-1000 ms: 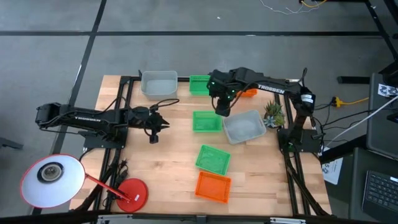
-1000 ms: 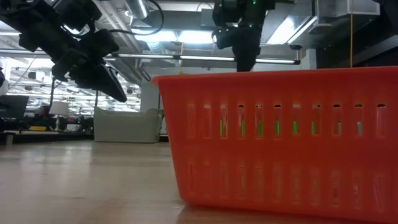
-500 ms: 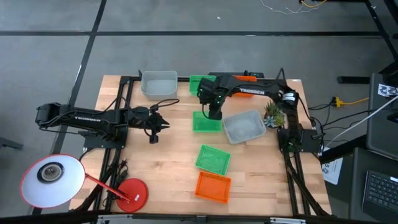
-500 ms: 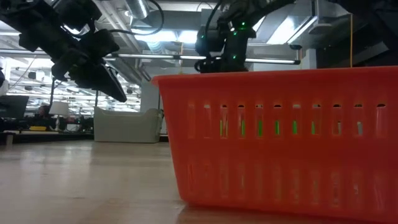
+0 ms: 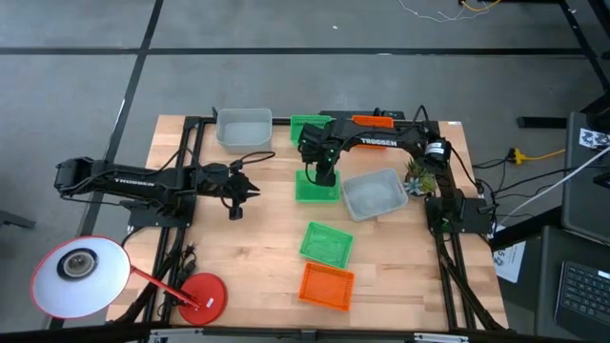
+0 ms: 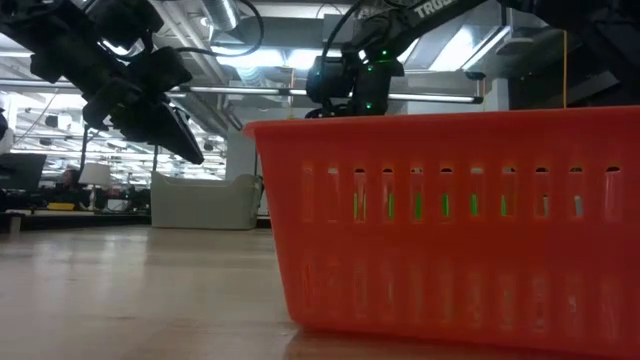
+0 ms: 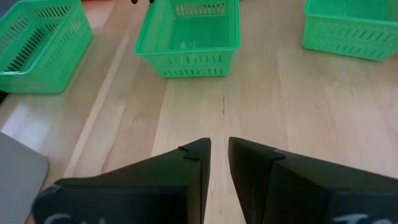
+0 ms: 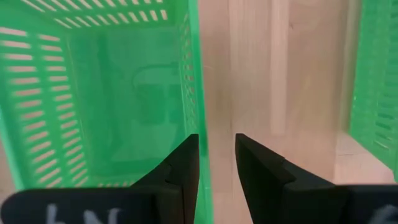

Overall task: Stack baskets by color
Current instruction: Stack the middle green bin on top of the top green bin

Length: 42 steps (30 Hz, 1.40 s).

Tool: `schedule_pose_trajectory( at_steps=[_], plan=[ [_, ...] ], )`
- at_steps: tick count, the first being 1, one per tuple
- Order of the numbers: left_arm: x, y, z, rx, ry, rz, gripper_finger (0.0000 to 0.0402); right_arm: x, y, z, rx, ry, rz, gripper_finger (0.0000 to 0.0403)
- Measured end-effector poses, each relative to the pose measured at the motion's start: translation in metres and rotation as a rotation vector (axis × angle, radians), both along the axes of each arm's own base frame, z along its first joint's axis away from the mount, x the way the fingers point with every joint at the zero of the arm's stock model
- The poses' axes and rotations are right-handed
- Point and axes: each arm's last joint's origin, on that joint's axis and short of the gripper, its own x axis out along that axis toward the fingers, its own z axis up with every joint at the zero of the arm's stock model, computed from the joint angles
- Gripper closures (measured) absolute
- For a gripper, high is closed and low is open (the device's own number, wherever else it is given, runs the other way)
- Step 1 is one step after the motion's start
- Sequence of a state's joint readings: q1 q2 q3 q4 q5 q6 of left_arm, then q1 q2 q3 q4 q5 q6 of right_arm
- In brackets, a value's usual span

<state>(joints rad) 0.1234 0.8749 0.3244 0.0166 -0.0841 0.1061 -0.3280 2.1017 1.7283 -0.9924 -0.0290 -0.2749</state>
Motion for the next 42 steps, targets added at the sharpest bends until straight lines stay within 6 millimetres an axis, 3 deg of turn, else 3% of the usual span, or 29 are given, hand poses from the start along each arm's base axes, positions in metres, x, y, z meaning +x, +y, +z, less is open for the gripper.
schedule_pose_trajectory(
  at_steps=[8, 16, 20, 23, 28, 32, 37, 39, 42],
  plan=[
    [0.0, 0.0, 0.0, -0.001, 0.0, 0.0, 0.0352, 0.003, 0.005, -0.004, 0.009, 0.003, 0.014, 0.0299],
    [0.0, 0.0, 0.0, -0.012, -0.003, 0.007, 0.0352, 0.01, 0.004, -0.032, 0.029, 0.058, 0.008, 0.0299],
    [0.0, 0.0, 0.0, -0.022, -0.005, 0.013, 0.0352, 0.014, 0.009, -0.035, 0.039, 0.041, -0.026, 0.0328],
    [0.0, 0.0, 0.0, -0.021, -0.005, 0.013, 0.0352, 0.013, 0.016, -0.026, 0.036, 0.033, 0.019, 0.0384],
    [0.0, 0.0, 0.0, -0.014, -0.003, 0.009, 0.0352, 0.006, 0.018, 0.017, -0.02, 0.031, 0.117, 0.0398],
    [0.0, 0.0, 0.0, 0.004, 0.001, -0.003, 0.0352, 0.007, -0.008, 0.067, -0.194, -0.063, 0.128, 0.0399],
    [0.0, 0.0, 0.0, 0.001, 0.0, -0.001, 0.0352, 0.002, -0.064, 0.12, -0.338, -0.302, 0.065, 0.04],
    [0.0, 0.0, 0.0, 0.001, 0.0, -0.001, 0.0352, -0.007, -0.09, 0.133, -0.357, -0.386, 0.022, 0.0401],
    [0.0, 0.0, 0.0, 0.001, 0.0, 0.0, 0.0352, -0.026, -0.126, 0.134, -0.291, -0.463, -0.047, 0.0401]
  ],
)
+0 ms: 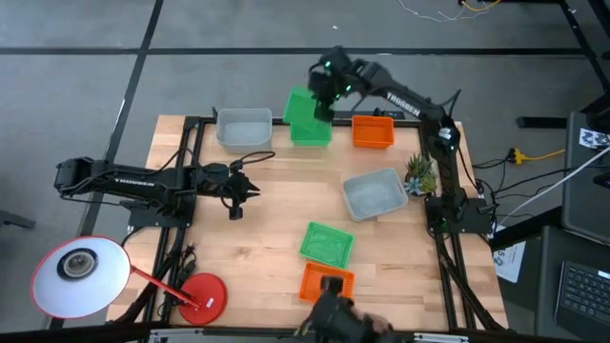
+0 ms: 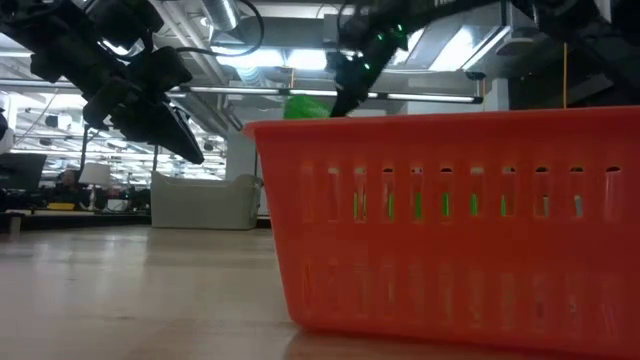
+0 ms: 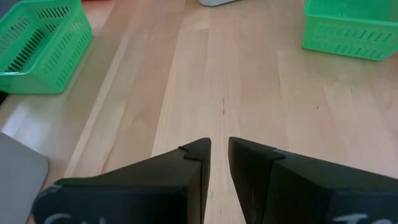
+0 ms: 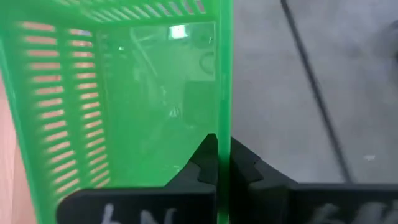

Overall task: Stack baskets by color
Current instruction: Stack the middle green bin on top of the top green bin

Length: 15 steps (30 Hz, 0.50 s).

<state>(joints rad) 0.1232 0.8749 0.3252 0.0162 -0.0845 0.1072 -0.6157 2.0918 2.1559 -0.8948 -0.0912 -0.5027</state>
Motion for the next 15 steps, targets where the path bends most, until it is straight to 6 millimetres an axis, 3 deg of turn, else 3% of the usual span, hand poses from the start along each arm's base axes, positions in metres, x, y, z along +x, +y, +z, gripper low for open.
schedule_pose_trajectory(
  at_steps=[6, 15],
  plan=[
    [0.0, 0.0, 0.0, 0.0, 0.0, 0.0, 0.0352, -0.015, -0.041, -0.038, 0.202, 0.015, -0.046, 0.0401],
    [0.0, 0.0, 0.0, 0.0, 0.0, 0.0, 0.0352, -0.007, -0.054, -0.077, 0.201, 0.105, 0.017, 0.0402]
  ],
)
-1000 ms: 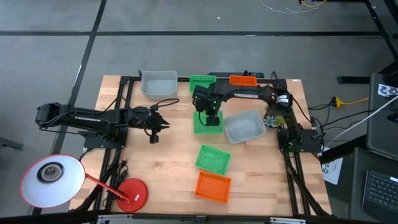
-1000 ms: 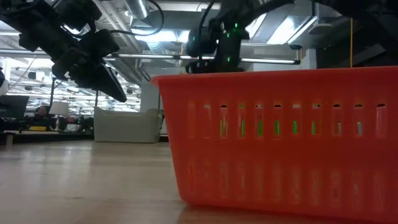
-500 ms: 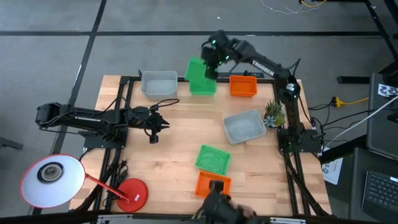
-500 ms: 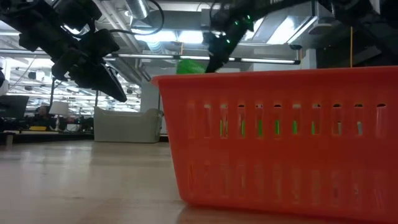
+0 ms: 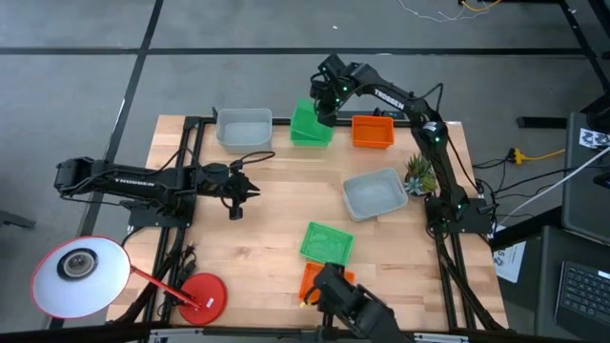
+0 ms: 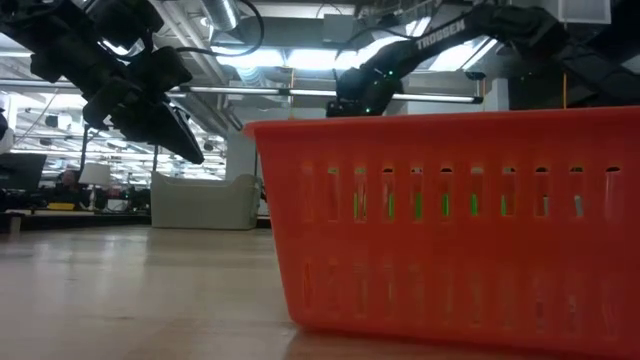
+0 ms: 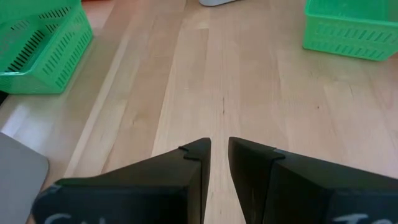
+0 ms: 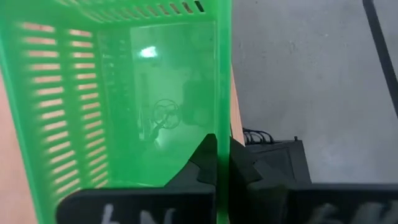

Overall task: Stack baskets by color
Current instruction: Stack the middle green bin on top of the top green bin

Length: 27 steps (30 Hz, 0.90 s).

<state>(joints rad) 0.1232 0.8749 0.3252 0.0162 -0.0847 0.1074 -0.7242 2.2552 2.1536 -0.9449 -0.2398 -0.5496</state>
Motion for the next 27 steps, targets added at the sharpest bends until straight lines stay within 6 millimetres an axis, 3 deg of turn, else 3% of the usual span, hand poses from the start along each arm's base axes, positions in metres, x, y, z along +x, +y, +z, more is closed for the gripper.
schedule_pose_trajectory(
  at_steps=[7, 21, 27],
  plan=[
    [0.0, 0.0, 0.0, 0.0, 0.0, 0.0, 0.0352, 0.002, -0.004, -0.021, 0.015, 0.073, -0.007, 0.04],
    [0.0, 0.0, 0.0, 0.001, 0.0, 0.0, 0.0352, 0.003, -0.002, -0.02, 0.015, 0.074, -0.003, 0.0298],
    [0.0, 0.0, 0.0, 0.001, 0.0, 0.0, 0.0352, 0.006, 0.003, -0.02, 0.033, 0.064, 0.067, 0.0282]
  ],
)
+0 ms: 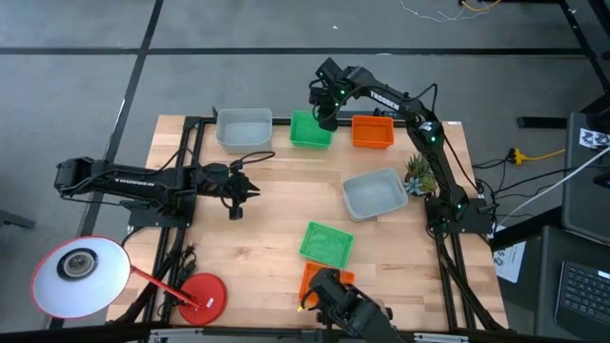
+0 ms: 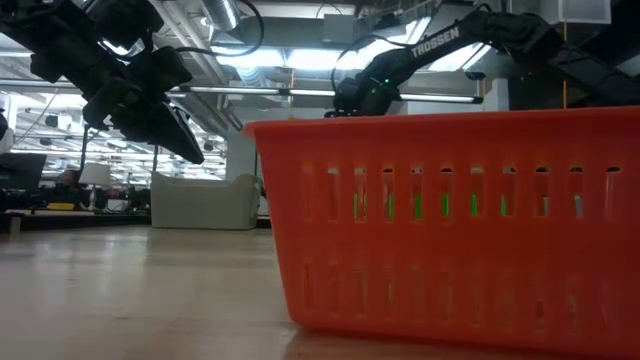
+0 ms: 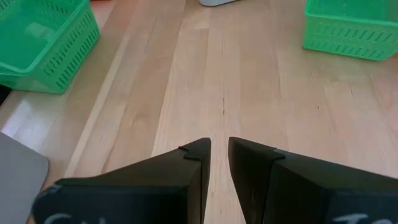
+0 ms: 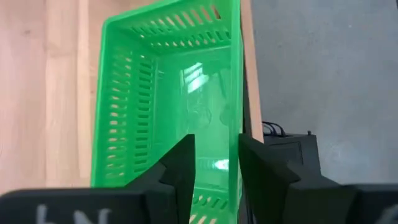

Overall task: Stack baskets by color
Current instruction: Stack the middle green bin on top of the top green bin

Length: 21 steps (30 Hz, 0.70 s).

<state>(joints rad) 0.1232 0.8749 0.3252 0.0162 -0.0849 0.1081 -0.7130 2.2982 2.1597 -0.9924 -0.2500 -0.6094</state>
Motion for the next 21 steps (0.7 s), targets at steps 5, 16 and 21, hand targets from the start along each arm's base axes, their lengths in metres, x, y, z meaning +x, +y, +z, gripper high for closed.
schedule_pose_trajectory(
  at_steps=[5, 16, 21],
  plan=[
    [0.0, 0.0, 0.0, 0.0, 0.0, 0.0, 0.0352, 0.0014, 0.0002, 0.0001, -0.054, 0.026, 0.005, 0.0281],
    [0.0, 0.0, 0.0, 0.0, 0.0, 0.0, 0.0352, 0.0029, -0.0032, -0.0056, -0.069, 0.032, -0.01, 0.0342],
    [0.0, 0.0, 0.0, 0.0, 0.0, 0.0, 0.0352, 0.0038, -0.0043, -0.0057, -0.078, 0.023, -0.011, 0.0391]
  ],
)
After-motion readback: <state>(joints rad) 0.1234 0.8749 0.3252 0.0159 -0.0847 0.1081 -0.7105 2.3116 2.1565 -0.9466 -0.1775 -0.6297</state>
